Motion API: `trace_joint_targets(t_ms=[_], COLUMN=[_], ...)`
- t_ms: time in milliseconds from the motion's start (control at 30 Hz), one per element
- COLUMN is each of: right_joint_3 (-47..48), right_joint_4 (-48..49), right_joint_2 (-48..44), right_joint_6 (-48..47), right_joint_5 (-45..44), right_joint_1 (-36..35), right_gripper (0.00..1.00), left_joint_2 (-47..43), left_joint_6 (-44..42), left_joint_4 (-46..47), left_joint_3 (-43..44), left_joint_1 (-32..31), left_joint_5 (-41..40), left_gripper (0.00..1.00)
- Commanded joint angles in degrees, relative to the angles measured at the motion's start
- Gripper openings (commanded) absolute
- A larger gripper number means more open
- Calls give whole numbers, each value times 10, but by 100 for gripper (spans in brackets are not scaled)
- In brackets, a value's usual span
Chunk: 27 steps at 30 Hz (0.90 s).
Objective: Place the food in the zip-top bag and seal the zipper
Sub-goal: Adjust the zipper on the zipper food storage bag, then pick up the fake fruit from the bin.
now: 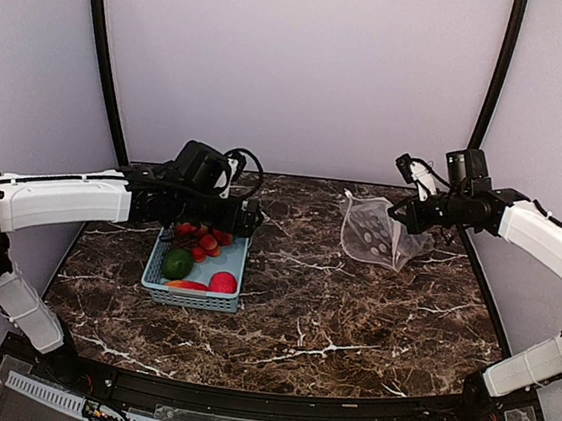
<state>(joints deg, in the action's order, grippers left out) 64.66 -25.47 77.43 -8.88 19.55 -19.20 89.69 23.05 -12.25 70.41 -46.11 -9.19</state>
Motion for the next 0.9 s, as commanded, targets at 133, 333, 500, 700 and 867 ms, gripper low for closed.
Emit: trace_joint_targets(t_ms=[133,333,500,700,867], right_joint_3=[-56,-71,-99,-115,-117], right_joint_4=[71,83,103,111,111], right_joint_2=[-46,-56,-77,-86,-84], right_joint_6=[-14,-17,-19,-18,-19], right_joint_5=[54,59,75,95,98], right_joint_1=[26,28,29,30,29], right_gripper=[0,0,0,0,0], left_joint_2=[-109,-72,-43,-1,33], left_joint_6=[-206,-222,-258,-281,-304], left_joint_4=[-178,-306,-316,-308,-310], left_joint_3=[-50,-10,-9,8,28], left_joint_1=[48,143,165,183,192], left_joint_5=[-76,20,83,72,37], left_gripper=[98,76,59,61,56])
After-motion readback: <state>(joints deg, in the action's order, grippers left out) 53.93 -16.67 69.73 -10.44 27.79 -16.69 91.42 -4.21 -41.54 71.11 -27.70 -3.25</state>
